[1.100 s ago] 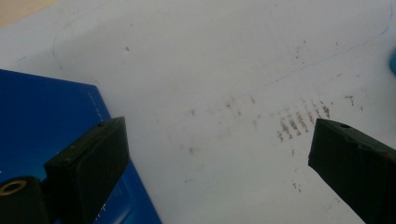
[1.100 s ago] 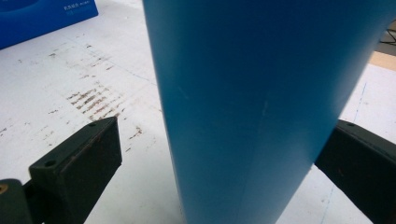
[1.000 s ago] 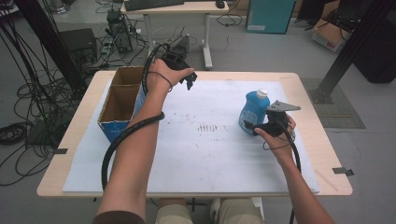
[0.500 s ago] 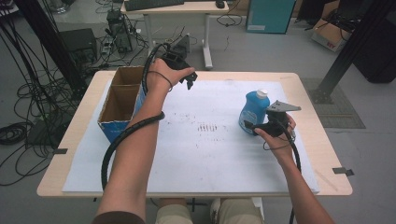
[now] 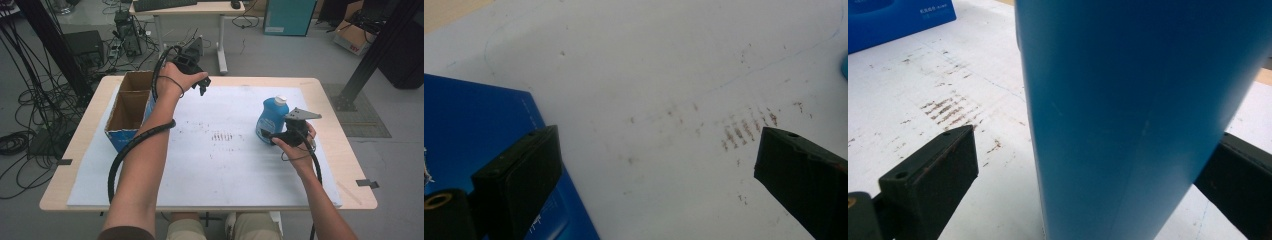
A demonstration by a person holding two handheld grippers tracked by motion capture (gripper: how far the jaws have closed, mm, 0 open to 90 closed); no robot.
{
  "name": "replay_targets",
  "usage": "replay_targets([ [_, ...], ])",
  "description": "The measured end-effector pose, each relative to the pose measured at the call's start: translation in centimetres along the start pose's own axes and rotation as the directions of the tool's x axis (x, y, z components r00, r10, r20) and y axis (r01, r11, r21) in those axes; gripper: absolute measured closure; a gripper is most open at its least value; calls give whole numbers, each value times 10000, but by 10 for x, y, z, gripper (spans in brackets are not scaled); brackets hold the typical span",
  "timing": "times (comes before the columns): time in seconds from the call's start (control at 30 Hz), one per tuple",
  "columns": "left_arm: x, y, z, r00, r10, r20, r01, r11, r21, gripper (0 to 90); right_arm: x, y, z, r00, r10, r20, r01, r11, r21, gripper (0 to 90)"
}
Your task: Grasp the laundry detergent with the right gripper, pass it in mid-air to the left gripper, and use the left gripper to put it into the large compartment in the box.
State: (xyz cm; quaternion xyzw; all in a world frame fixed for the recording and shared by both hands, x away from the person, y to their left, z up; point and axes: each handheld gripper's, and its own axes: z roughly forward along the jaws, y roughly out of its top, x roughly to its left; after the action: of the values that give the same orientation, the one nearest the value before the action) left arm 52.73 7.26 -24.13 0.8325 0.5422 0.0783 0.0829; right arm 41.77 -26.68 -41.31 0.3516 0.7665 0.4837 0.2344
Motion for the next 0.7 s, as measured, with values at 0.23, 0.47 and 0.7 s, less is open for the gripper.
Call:
replay_targets([
  [0.23, 0, 0, -1, 10000, -21, 10, 21, 10000, -41, 56, -1, 0, -1, 10000, -1, 17, 1, 10000, -20, 10],
  [0.47, -1, 1, -2, 10000, 14, 10, -14, 10000, -24, 56, -1, 1, -1, 10000, -16, 11, 16, 10000, -68, 10],
  [0.7, -1, 1, -2, 10000, 39, 22, -39, 10000, -35, 56, -1, 1, 0, 10000, -15, -43, 15, 9999, -130, 9],
])
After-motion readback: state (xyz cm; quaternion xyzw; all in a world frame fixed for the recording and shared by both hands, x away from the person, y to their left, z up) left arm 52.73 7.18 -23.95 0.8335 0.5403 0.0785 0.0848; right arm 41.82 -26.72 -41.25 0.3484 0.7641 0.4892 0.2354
